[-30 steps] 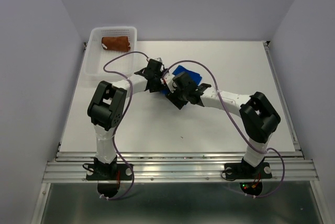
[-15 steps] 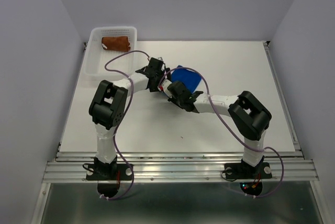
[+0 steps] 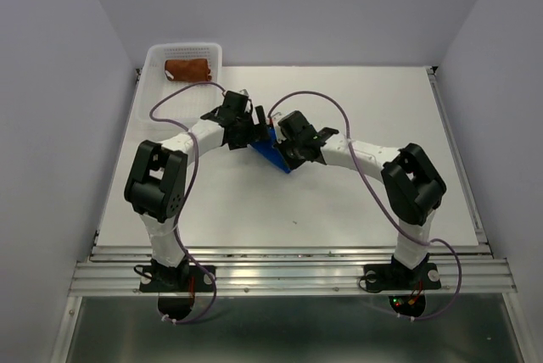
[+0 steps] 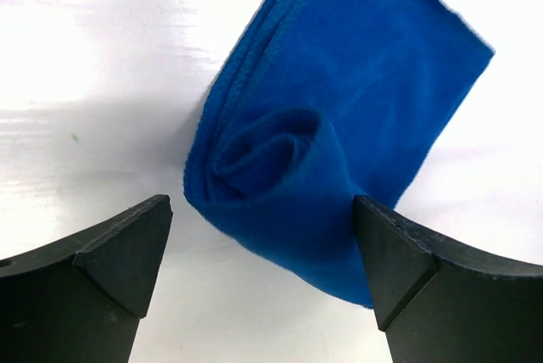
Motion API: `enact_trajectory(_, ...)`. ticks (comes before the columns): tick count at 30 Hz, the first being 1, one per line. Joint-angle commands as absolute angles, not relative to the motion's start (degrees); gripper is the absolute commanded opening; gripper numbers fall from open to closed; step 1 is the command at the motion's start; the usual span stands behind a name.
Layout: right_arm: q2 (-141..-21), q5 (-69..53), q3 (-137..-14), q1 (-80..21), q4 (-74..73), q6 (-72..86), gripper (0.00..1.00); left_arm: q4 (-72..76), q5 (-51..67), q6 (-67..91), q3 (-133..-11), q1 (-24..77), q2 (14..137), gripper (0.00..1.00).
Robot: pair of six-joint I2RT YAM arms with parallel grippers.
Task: Roll the towels
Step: Roll the towel
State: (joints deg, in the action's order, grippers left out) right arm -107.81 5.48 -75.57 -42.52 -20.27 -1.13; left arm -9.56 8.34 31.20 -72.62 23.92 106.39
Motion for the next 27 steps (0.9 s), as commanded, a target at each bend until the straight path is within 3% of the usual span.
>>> enact_trajectory(1, -108.4, -14.3, -79.7, -38.9, -27.2, 7.1, 0.09, -10.0, 8.4, 31.2, -70.1, 23.5, 99.6, 0.99)
enact_trajectory(16, -122.3, -49.9, -90.1, -26.7, -31.4, 16.1, 0.06, -6.6, 13.0, 29.7, -65.3, 22.9, 97.7, 0.99)
enact_trajectory(23, -125.9, -47.7, -93.2, -26.2, -31.6, 18.0, 0.10, -3.3, 14.9, 30.7, -67.5, 22.9, 104.0, 0.99)
enact_trajectory(27, -125.4, -45.6, -93.3, -26.2, -32.3, 16.9, 0.19, -3.1, 11.7, 31.3, -69.9, 22.9, 107.0, 0.98)
